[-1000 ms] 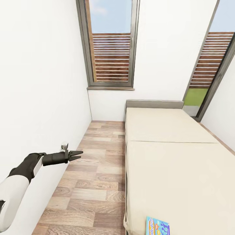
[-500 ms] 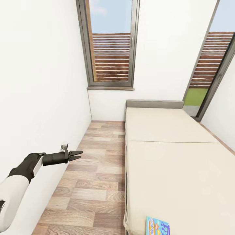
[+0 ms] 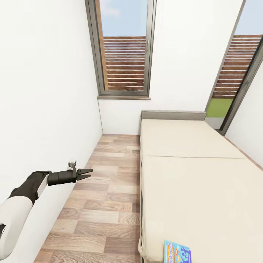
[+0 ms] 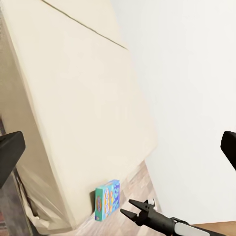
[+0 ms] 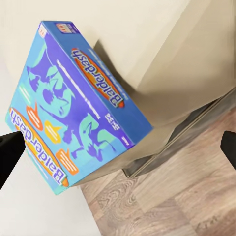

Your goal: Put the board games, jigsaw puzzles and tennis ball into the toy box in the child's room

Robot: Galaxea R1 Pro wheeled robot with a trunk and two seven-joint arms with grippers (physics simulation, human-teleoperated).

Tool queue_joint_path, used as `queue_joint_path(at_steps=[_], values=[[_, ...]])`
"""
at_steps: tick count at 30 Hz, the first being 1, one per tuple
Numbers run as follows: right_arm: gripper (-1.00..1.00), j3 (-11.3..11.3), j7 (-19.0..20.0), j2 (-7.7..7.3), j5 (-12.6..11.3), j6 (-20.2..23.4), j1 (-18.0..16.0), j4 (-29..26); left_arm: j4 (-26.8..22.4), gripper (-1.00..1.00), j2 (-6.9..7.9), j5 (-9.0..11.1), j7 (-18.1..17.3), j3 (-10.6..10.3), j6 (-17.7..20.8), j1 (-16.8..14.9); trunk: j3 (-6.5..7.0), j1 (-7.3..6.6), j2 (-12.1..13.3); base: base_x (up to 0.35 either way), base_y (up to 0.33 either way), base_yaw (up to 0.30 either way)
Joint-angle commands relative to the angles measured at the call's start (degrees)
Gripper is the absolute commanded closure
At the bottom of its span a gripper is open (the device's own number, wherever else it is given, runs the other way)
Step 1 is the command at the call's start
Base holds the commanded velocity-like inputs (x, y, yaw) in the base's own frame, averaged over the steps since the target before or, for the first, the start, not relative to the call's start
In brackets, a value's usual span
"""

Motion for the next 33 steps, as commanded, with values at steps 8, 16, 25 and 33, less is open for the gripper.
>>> queue_joint_path(at_steps=[8, 16, 25, 33], values=[[-1.00, -0.15, 0.53, 0.01, -0.51, 0.58, 0.00, 0.03, 0.00, -1.00, 0.01, 0.06, -0.16, 0.02, 0.60, -0.03, -1.49, 1.76, -3.25, 0.000, 0.000, 0.000], [-1.00, -0.15, 0.65, 0.01, -0.51, 0.58, 0.01, 0.03, 0.00, -1.00, 0.05, 0.06, -0.16, 0.03, 0.59, -0.03, -2.93, 3.52, -6.46, 0.000, 0.000, 0.000], [-1.00, -0.11, 1.86, 0.00, -0.49, 0.58, 0.01, 0.03, 0.00, -1.00, 0.05, 0.06, -0.16, 0.05, 0.55, -0.03, -3.83, 4.61, -8.46, 0.000, 0.000, 0.000], [-1.00, 1.81, 4.19, -0.04, -0.43, 0.58, -0.02, 0.03, 0.00, -1.00, 0.06, 0.06, -0.16, 0.03, 0.52, -0.02, -3.83, 4.61, -8.46, 0.000, 0.000, 0.000]])
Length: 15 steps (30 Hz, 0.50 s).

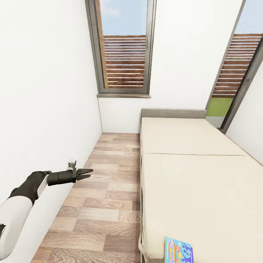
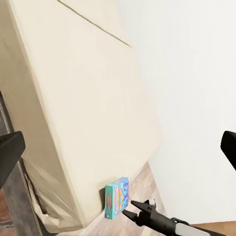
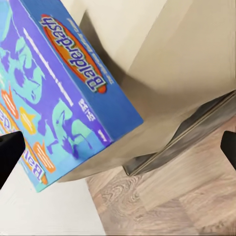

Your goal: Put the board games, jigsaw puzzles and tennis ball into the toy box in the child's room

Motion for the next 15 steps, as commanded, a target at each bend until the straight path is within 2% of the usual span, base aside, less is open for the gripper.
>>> queue_joint_path(at_steps=[1, 2, 6, 15], values=[[-1.00, 0.49, 0.41, -0.01, -0.50, 0.60, -0.04, 0.01, 0.00, -1.00, 0.00, 0.05, -0.16, 0.03, 0.60, -0.03, -0.05, -0.01, -0.02, 0.000, 0.000, 0.000], [-1.00, 1.67, 0.80, -0.02, -0.50, 0.60, -0.05, -0.02, 0.00, -1.00, 0.00, 0.05, -0.16, 0.04, 0.60, -0.03, -0.05, -0.01, -0.02, 0.000, 0.000, 0.000], [-1.00, 3.82, 1.37, -0.04, -0.50, 0.59, -0.07, -0.08, 0.00, -1.00, 0.00, 0.05, -0.16, 0.03, 0.60, -0.04, -0.05, -0.01, -0.02, 0.000, 0.000, 0.000], [-1.00, 4.62, 1.65, -0.19, -0.52, 0.60, -0.08, -0.13, 0.00, -1.00, 0.00, 0.05, -0.16, 0.04, 0.60, -0.04, -0.05, -0.01, -0.02, 0.000, 0.000, 0.000]])
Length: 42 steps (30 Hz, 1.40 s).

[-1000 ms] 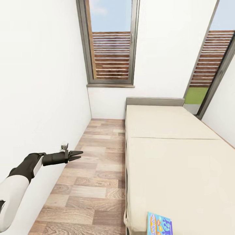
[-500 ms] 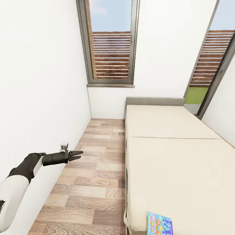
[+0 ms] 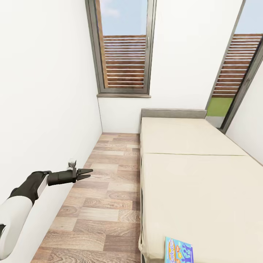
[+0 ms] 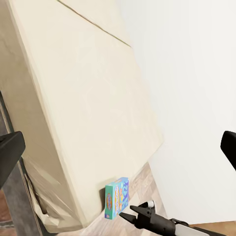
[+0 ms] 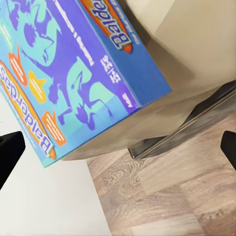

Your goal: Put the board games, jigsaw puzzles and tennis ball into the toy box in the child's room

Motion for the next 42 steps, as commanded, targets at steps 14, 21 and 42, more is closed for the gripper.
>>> queue_joint_path(at_steps=[14, 21, 42], values=[[-1.00, 0.04, 3.24, -0.18, -0.45, 0.31, -0.03, 0.02, 0.00, -1.00, 0.00, 0.05, -0.16, 0.01, 0.60, -0.03, -0.05, -0.01, -0.02, 0.000, 0.000, 0.000], [-1.00, 0.06, 3.73, -0.24, -0.45, 0.13, -0.03, 0.02, 0.00, -1.00, 0.00, 0.05, -0.16, 0.04, 0.60, -0.03, -0.05, -0.01, -0.02, 0.000, 0.000, 0.000], [-1.00, 0.04, 3.83, -0.31, -0.50, 0.07, -0.03, 0.02, 0.00, -1.00, 0.05, 0.05, -0.28, 0.06, 0.52, -0.01, -0.05, -0.01, -0.02, 0.000, 0.000, 0.000]])
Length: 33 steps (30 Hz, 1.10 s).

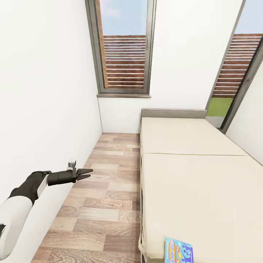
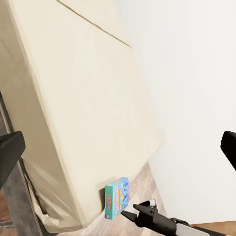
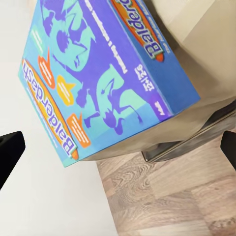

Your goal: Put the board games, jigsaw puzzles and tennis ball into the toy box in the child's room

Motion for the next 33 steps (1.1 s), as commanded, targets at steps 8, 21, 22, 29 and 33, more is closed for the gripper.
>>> queue_joint_path(at_steps=[8, 21, 22, 29, 33], values=[[-1.00, -0.43, 0.12, 0.40, -0.64, 0.60, -0.03, -0.12, 0.00, -1.00, -0.05, 0.05, -0.13, 0.01, 0.60, -0.04, -0.05, -0.01, -0.02, 0.000, 0.000, 0.000], [-1.00, -0.65, -0.07, 0.47, -1.07, 0.51, -0.03, -0.11, 0.00, -1.00, -0.06, 0.05, -0.13, -0.01, 0.60, -0.04, -0.05, -0.01, -0.02, 0.000, 0.000, 0.000], [-1.00, -0.67, -0.05, 0.47, -1.07, 0.51, -0.03, -0.12, 0.00, -1.00, -0.06, 0.05, -0.13, -0.01, 0.60, -0.04, -0.05, -0.01, -0.02, 0.000, 0.000, 0.000], [-1.00, -0.71, 0.00, 0.54, -1.09, 0.51, -0.03, -0.13, 0.00, -1.00, -0.09, 0.05, -0.06, -0.01, 0.60, -0.04, -0.05, -0.01, -0.02, 0.000, 0.000, 0.000], [-1.00, -0.68, 0.00, 0.56, -1.09, 0.51, -0.03, -0.14, 0.00, -1.00, -0.06, 0.08, -0.05, -0.01, 0.54, -0.04, -0.05, -0.01, -0.02, 0.000, 0.000, 0.000]])
